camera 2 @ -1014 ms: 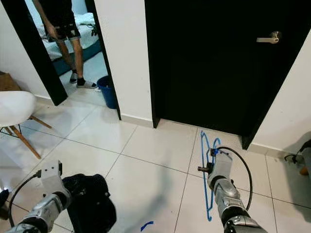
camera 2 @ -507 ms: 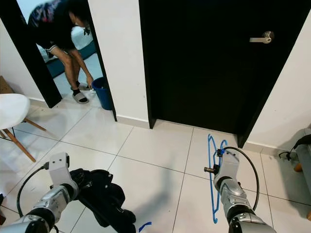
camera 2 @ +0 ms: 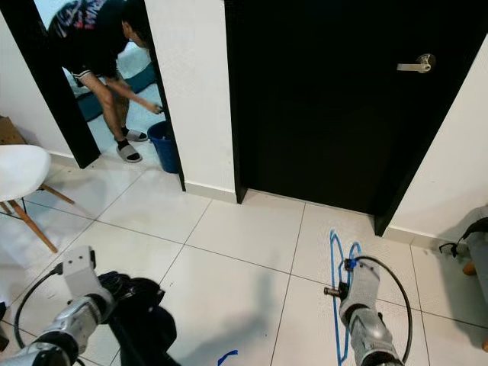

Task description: Hang hanger

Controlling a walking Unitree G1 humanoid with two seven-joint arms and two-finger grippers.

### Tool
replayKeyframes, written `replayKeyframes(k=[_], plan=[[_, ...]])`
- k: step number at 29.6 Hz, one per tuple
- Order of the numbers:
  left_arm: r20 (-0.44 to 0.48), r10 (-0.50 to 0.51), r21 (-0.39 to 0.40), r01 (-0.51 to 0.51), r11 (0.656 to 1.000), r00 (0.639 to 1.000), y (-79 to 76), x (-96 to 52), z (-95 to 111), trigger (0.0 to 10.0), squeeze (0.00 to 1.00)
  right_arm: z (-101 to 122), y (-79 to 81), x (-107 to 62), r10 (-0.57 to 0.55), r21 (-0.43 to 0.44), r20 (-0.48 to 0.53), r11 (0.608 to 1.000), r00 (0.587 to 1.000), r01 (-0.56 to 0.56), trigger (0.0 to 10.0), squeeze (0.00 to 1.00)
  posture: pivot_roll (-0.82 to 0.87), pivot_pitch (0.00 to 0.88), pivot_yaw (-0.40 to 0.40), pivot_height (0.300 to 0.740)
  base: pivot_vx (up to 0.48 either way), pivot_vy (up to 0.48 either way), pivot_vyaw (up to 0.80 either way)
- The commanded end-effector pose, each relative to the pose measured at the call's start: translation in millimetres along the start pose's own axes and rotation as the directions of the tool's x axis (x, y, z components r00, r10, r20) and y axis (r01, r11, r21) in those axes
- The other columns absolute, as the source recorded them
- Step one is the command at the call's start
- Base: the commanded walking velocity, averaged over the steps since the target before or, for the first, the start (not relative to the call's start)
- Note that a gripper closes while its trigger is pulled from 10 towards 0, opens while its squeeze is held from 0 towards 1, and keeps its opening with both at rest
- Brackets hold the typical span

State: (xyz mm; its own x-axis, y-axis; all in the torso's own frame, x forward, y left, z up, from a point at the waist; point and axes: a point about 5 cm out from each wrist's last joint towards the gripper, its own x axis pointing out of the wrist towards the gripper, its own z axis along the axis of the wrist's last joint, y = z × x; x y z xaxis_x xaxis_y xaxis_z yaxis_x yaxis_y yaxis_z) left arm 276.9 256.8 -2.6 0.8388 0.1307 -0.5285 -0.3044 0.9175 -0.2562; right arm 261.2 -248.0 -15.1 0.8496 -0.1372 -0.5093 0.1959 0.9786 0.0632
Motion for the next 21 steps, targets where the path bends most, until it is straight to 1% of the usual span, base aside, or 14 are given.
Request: replayKeyframes(k=[1,3,11,15,16,19,21], plan=[[0.010,0.003,0.010,-0.003,1.000,1.000,7.5,-1.7,3.4,10.0,0.00,2.4,5.0,0.8,0.011,0.014,0.027,1.000,1.000,-0.012,10.0,0.00,0.07,0.000,0.014,0.740,0.000,0.000,0.00],[0.008,0.002,0.010,-0.002,1.000,1.000,9.6,-2.5,2.9,10.0,0.00,5.1,7.8,2.2,0.016,0.015,0.033,1.000,0.999,-0.016,10.0,0.00,0.06,0.000,0.016,0.740,0.000,0.000,0.00],[0.012,-0.003,0.007,0.003,1.000,1.000,11.8,-3.5,2.0,10.0,0.00,9.0,10.4,3.5,0.022,0.020,0.046,1.000,0.999,-0.023,10.0,0.00,0.08,0.000,0.000,0.740,0.000,0.000,0.00],[0.017,0.002,0.005,-0.002,1.000,1.000,11.8,-3.0,4.5,10.0,0.00,10.6,15.0,5.1,0.022,0.028,0.045,0.999,0.999,-0.023,10.0,0.00,0.06,0.000,0.027,0.740,0.000,0.000,0.00],[0.017,0.001,0.005,-0.001,1.000,1.000,10.9,-2.3,6.1,10.0,0.00,11.2,15.9,5.7,0.021,0.029,0.042,0.999,0.999,-0.022,10.0,0.00,0.05,0.000,0.042,0.740,0.000,0.000,0.00],[0.022,-0.005,0.002,0.005,1.000,1.000,7.7,-0.7,10.0,10.0,0.00,12.9,16.1,6.8,0.019,0.031,0.036,0.999,0.999,-0.020,10.0,0.00,0.06,0.000,0.040,0.740,0.000,0.000,0.00],[0.042,-0.022,-0.007,0.022,1.000,0.999,-1.0,2.9,17.7,10.0,0.00,14.4,13.2,7.3,0.012,0.030,0.028,0.999,1.000,-0.013,10.0,0.00,0.06,0.000,0.033,0.740,0.000,0.000,0.00]])
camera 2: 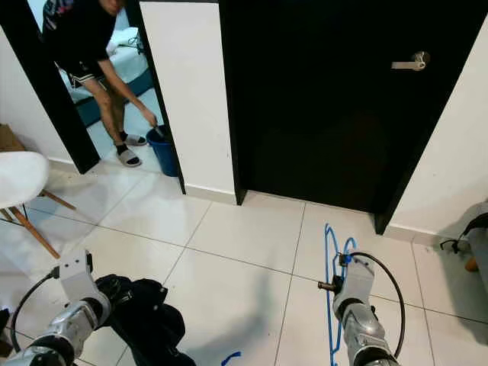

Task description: Hang hanger

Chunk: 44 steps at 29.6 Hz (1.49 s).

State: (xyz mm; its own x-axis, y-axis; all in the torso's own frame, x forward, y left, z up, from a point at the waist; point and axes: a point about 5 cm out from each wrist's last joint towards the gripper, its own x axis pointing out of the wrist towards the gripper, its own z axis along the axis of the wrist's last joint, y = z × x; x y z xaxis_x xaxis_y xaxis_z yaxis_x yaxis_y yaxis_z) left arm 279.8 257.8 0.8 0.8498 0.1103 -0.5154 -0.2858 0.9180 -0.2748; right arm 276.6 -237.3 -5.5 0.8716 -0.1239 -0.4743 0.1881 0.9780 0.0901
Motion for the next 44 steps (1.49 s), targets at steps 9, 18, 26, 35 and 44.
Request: replayKeyframes(k=[9,18,26,35,44], plan=[[0.061,0.001,-0.057,0.002,0.998,0.998,-8.3,5.0,17.7,10.0,0.00,-5.6,-14.2,-3.5,-0.027,0.012,-0.041,1.000,0.999,0.028,10.0,0.00,0.04,0.000,0.025,0.740,0.000,0.000,0.00],[0.059,-0.007,-0.052,0.010,0.999,0.998,-12.8,5.3,13.4,10.0,0.00,-12.8,-27.0,-8.9,-0.052,0.021,-0.065,0.998,0.997,0.054,10.0,0.00,0.03,0.000,0.029,0.740,0.000,0.000,0.00],[0.053,-0.005,-0.048,0.008,0.999,0.999,-9.0,2.5,5.3,10.0,0.00,-18.2,-35.5,-13.6,-0.059,0.032,-0.072,0.998,0.996,0.061,10.0,0.00,0.02,0.000,0.026,0.740,0.000,0.000,0.00],[0.059,-0.004,-0.048,0.007,0.999,0.998,12.2,-9.8,-12.6,10.0,0.00,-68.3,-50.9,-45.2,-0.064,0.057,-0.130,0.996,0.989,0.072,10.0,0.00,0.03,0.024,0.033,0.740,0.000,0.000,0.00],[0.080,-0.002,-0.059,0.006,0.998,0.997,41.7,-26.1,-20.6,10.0,0.00,-91.0,-54.2,-62.7,-0.062,0.082,-0.148,0.994,0.987,0.074,10.0,0.00,0.08,0.069,0.028,0.740,0.000,0.000,0.00]])
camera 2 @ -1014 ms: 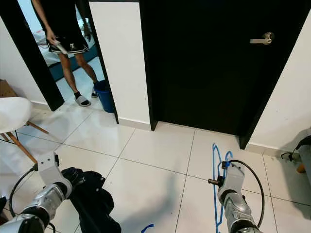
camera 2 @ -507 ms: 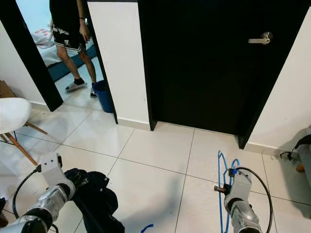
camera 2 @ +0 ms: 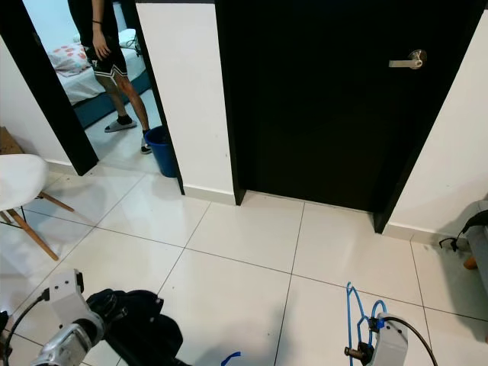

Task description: Hang hanger

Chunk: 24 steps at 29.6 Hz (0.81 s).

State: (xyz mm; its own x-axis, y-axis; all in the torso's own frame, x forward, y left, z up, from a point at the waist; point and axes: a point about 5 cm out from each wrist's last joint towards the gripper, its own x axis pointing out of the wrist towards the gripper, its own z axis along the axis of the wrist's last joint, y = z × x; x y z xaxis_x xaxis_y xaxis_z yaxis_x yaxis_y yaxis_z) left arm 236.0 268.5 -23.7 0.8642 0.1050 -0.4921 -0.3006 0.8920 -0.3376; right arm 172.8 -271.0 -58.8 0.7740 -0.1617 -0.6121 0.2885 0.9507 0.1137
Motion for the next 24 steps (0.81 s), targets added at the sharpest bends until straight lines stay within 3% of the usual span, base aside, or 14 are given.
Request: replayKeyframes(k=[1,5,10,11,15,16,18,20,24], plan=[[0.064,0.010,0.007,-0.011,1.000,0.998,14.2,-3.5,17.9,10.0,0.00,-4.0,4.5,-1.4,0.010,0.011,0.014,1.000,1.000,-0.010,10.0,0.00,0.09,0.078,0.026,0.740,0.000,0.000,0.00],[0.083,0.010,0.002,-0.011,1.000,0.997,18.6,-4.5,24.3,10.0,0.00,-3.7,10.2,0.1,0.016,0.014,0.023,1.000,1.000,-0.016,10.0,0.00,0.11,0.077,0.019,0.740,0.000,0.000,0.00],[0.124,0.030,-0.029,-0.027,0.999,0.992,28.4,-8.8,31.7,10.0,0.00,4.7,28.4,8.6,0.038,0.013,0.044,0.999,0.998,-0.039,10.0,0.00,0.14,0.075,-0.013,0.740,0.000,0.000,0.00],[0.150,0.083,-0.052,-0.075,0.996,0.985,43.9,-17.3,33.3,10.0,0.00,16.4,45.6,15.0,0.082,0.004,0.090,0.997,0.993,-0.083,10.0,0.00,0.18,0.075,-0.043,0.740,0.000,0.000,0.00],[0.167,0.130,-0.075,-0.119,0.990,0.977,58.2,-26.0,33.8,10.0,0.00,24.3,57.9,17.9,0.119,-0.008,0.127,0.993,0.985,-0.119,10.0,0.00,0.20,0.076,-0.055,0.740,0.000,0.000,0.00],[0.176,0.162,-0.088,-0.148,0.985,0.971,68.8,-32.2,36.4,10.0,0.00,28.4,67.3,18.9,0.143,-0.021,0.152,0.990,0.978,-0.141,10.0,0.00,0.23,0.075,-0.065,0.740,0.000,0.000,0.00],[0.176,0.162,-0.088,-0.148,0.985,0.971,68.8,-32.2,36.4,10.0,0.00,28.4,67.3,18.9,0.143,-0.021,0.152,0.990,0.978,-0.141,10.0,0.00,0.23,0.075,-0.065,0.740,0.000,0.000,0.00],[0.186,0.182,-0.103,-0.166,0.981,0.966,76.1,-36.0,40.4,10.0,0.00,32.0,80.2,18.0,0.166,-0.033,0.186,0.986,0.968,-0.163,10.0,0.00,0.24,0.078,-0.056,0.740,0.000,0.000,0.00],[0.186,0.194,-0.118,-0.174,0.978,0.963,80.1,-38.2,41.6,10.0,0.00,32.9,88.7,15.5,0.178,-0.038,0.210,0.984,0.961,-0.173,10.0,0.00,0.26,0.078,-0.046,0.740,0.000,0.000,0.00]])
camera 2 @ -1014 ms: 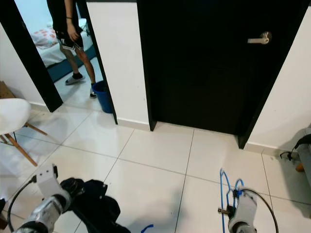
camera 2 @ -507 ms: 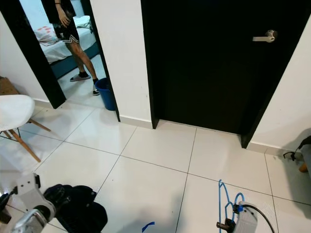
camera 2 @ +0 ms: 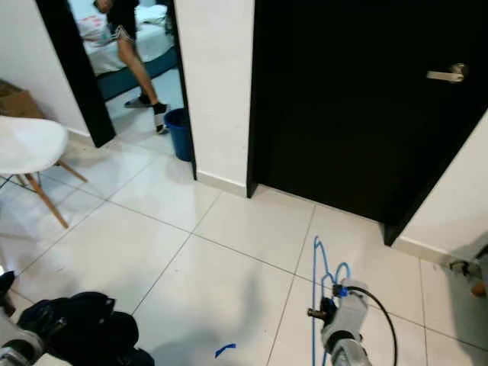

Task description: Hang hanger

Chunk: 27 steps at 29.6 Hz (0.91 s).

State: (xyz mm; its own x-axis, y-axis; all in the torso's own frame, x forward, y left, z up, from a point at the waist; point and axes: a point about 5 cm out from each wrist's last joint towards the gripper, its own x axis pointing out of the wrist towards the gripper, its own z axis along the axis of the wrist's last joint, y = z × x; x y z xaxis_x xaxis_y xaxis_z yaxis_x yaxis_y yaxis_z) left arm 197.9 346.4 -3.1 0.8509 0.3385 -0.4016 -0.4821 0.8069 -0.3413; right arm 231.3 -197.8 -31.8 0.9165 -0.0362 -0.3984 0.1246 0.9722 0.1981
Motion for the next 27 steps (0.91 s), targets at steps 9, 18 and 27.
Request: replayKeyframes(k=[9,18,27], plan=[[0.008,-0.015,0.012,0.014,1.000,1.000,8.7,-2.7,9.3,10.0,0.00,-4.6,16.4,-4.9,-0.005,-0.003,0.010,1.000,1.000,0.005,10.0,0.00,0.26,0.075,-0.039,0.740,0.000,0.000,0.00],[-0.026,-0.094,0.094,0.096,0.991,0.995,-1.1,-1.5,4.5,10.0,0.00,-3.2,24.2,-5.5,-0.022,-0.004,0.008,1.000,1.000,0.022,10.0,0.00,0.26,0.064,-0.015,0.740,0.000,0.000,0.00],[-0.028,-0.096,0.099,0.098,0.990,0.995,-2.1,1.1,8.8,10.0,0.00,-3.3,31.6,-6.0,-0.032,0.000,0.005,1.000,0.999,0.032,10.0,0.00,0.26,0.059,-0.002,0.740,0.000,0.000,0.00]])
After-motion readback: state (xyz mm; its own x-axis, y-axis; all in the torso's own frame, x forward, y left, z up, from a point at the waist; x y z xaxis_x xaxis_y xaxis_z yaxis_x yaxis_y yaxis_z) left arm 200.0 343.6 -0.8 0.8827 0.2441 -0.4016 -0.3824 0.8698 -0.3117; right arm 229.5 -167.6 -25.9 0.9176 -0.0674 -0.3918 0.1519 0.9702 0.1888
